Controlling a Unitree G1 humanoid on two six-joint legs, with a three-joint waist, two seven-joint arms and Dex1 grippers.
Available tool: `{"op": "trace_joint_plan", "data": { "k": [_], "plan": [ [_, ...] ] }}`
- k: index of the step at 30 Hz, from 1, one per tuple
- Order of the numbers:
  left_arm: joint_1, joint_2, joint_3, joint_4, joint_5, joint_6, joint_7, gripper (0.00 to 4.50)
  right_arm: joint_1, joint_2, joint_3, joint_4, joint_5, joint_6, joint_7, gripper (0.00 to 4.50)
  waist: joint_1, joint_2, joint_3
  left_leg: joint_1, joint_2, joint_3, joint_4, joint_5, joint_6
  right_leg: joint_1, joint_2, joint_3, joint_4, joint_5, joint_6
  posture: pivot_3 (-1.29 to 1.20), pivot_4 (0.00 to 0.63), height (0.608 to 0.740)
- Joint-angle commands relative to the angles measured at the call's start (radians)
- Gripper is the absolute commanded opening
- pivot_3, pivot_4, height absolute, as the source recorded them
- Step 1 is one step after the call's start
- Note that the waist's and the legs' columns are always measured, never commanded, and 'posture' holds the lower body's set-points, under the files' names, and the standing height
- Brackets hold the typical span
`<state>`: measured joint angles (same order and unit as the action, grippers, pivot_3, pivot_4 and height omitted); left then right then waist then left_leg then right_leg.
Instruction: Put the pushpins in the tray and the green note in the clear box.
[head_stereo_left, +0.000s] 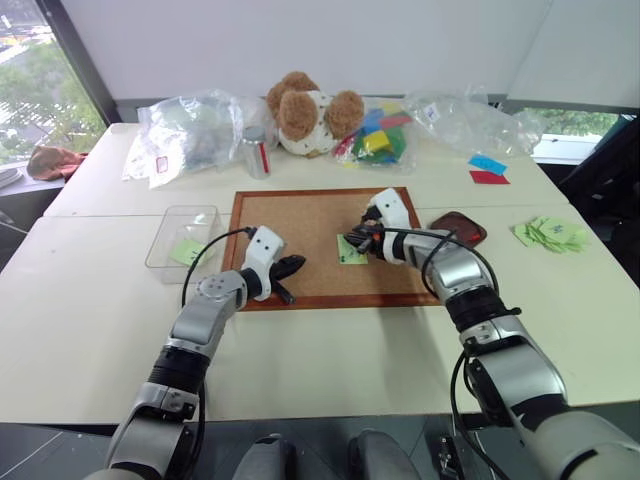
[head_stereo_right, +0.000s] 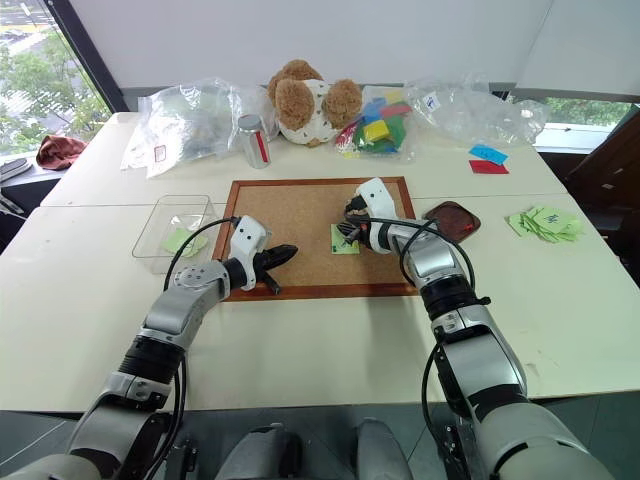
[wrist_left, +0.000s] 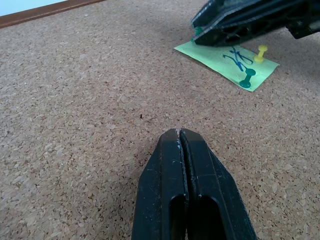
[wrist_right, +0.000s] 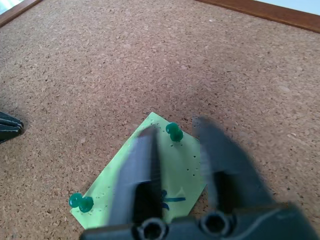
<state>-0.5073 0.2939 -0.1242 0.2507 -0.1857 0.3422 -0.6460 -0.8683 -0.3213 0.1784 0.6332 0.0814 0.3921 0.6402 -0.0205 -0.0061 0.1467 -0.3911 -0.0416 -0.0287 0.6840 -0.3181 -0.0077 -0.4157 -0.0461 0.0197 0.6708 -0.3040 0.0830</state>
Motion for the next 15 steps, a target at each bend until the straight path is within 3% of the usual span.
{"op": "trace_joint_plan", "data": {
  "k": [1, 9, 12, 15],
  "plan": [
    [0.019, 0.005, 0.003, -0.002, 0.010, 0.018, 0.004, 0.00, -0.034, 0.011, -0.026, -0.004, -0.003, -0.016, 0.002, 0.99, 0.000, 0.000, 0.000, 0.000, 0.000, 0.000, 0.000, 0.000, 0.000, 0.000, 0.000, 0.000, 0.000, 0.000, 0.000, 0.00, 0.150, 0.740],
    [0.029, 0.007, 0.008, -0.016, 0.007, 0.025, 0.009, 0.00, -0.063, 0.028, -0.032, 0.062, -0.004, -0.047, 0.005, 0.99, -0.001, 0.000, 0.000, 0.000, 0.000, 0.000, 0.000, 0.000, 0.000, 0.000, 0.000, 0.000, 0.000, 0.000, 0.000, 0.00, 0.150, 0.740],
    [0.034, 0.010, 0.007, -0.022, 0.007, 0.029, 0.009, 0.00, -0.065, 0.026, -0.037, 0.064, -0.003, -0.050, 0.008, 0.18, -0.001, 0.000, 0.000, 0.000, 0.000, 0.000, 0.000, 0.000, 0.000, 0.000, 0.000, 0.000, 0.000, 0.000, 0.000, 0.00, 0.150, 0.740],
    [0.036, 0.011, 0.004, -0.026, 0.008, 0.036, 0.008, 0.00, -0.063, 0.023, -0.043, 0.058, -0.007, -0.046, 0.006, 0.06, -0.001, 0.000, 0.000, 0.000, 0.000, 0.000, 0.000, 0.000, 0.000, 0.000, 0.000, 0.000, 0.000, 0.000, 0.000, 0.00, 0.150, 0.740]
  ]
}}
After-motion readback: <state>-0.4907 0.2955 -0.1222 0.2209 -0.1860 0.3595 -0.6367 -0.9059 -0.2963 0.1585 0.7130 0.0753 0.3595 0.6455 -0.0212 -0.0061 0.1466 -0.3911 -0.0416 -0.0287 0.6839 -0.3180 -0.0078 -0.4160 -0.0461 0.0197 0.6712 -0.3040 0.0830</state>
